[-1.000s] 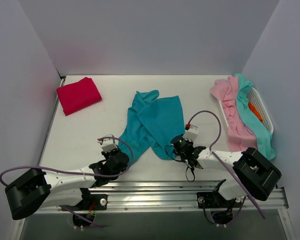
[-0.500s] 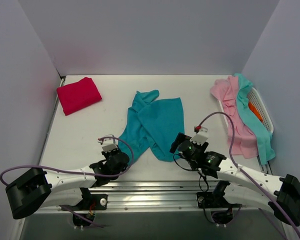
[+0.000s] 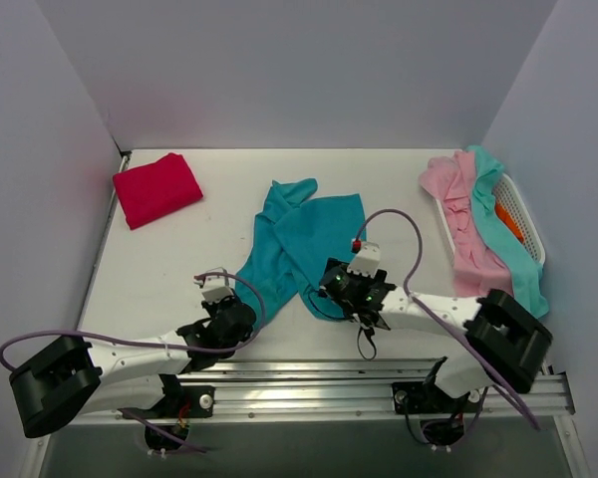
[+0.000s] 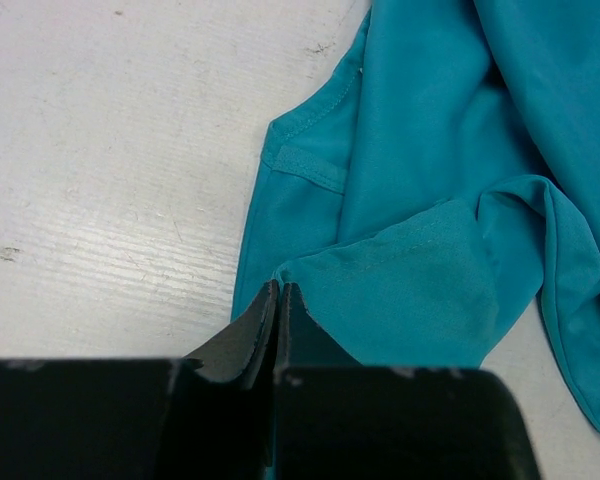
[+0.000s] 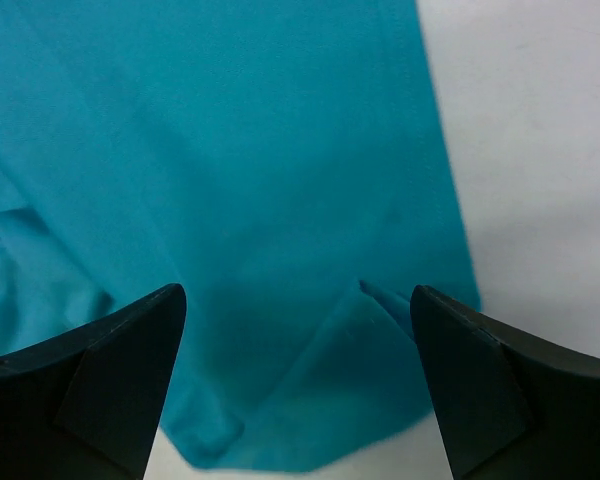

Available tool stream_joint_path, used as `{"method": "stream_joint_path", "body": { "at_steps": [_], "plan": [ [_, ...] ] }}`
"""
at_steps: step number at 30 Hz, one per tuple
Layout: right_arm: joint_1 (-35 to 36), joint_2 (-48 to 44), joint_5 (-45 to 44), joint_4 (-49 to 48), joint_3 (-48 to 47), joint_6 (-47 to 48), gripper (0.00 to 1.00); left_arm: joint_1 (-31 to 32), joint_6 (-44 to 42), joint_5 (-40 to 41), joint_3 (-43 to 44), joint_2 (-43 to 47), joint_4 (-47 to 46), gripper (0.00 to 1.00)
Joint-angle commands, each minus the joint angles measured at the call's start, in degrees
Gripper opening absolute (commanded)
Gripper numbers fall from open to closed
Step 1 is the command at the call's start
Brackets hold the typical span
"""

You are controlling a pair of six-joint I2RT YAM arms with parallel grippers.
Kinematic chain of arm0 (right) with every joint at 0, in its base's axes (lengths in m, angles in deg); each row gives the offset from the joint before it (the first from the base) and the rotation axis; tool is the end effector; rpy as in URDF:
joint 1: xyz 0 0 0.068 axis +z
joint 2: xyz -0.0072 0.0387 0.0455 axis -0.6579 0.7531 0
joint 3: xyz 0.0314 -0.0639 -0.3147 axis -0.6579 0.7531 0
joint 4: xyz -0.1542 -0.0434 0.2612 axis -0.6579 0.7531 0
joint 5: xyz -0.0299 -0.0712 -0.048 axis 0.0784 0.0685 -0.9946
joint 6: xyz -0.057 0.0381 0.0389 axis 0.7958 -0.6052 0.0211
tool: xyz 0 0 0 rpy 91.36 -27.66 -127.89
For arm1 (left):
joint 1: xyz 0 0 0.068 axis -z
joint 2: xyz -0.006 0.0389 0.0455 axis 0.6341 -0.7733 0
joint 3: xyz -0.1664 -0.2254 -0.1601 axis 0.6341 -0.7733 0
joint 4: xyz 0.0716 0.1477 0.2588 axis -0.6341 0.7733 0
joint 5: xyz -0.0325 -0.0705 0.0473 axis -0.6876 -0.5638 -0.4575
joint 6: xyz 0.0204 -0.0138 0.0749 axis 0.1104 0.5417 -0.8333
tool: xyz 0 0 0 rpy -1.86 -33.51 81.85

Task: Fold and stack the t-shirts
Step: Flatten out the tshirt

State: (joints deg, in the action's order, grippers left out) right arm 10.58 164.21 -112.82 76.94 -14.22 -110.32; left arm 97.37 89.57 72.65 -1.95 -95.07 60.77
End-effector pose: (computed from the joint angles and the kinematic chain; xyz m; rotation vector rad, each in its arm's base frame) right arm 0.2197 0.2164 0.1825 0.3431 2.1379 0.3765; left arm 0.1570 -0.1505 0.1435 -0.3454 1.9553 -0.1931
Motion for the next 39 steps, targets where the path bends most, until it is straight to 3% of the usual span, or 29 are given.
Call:
{"method": "stream_joint_path", "body": {
  "at_steps": [1, 9, 17, 27, 39],
  "plan": [
    [-1.9, 10.0, -0.8, -7.4, -4.8, 4.1, 0.9, -0.3, -0.8, -0.1, -0.5, 2.5, -1.6, 0.02],
    [-2.5, 14.1, 2.0, -11.0, -4.9, 4.4, 0.84, -0.3, -1.3, -0.8, -1.5, 4.5, -2.1, 0.02],
    [-1.4, 6.6, 1.2, -6.4, -1.6, 2.1, 0.74, -0.3, -1.5, -0.6, -0.8, 2.1, -3.2, 0.02],
    [1.4, -5.2, -0.9, 0.9, 2.8, -2.0, 0.73, -0.4, -1.5, -0.3, -0.6, 1.8, -3.3, 0.02],
    [2.9, -1.1, 0.9, -2.9, 5.9, -4.0, 0.72, -0.4, -1.2, -0.6, -0.8, 3.1, -2.0, 0.02]
  ]
}}
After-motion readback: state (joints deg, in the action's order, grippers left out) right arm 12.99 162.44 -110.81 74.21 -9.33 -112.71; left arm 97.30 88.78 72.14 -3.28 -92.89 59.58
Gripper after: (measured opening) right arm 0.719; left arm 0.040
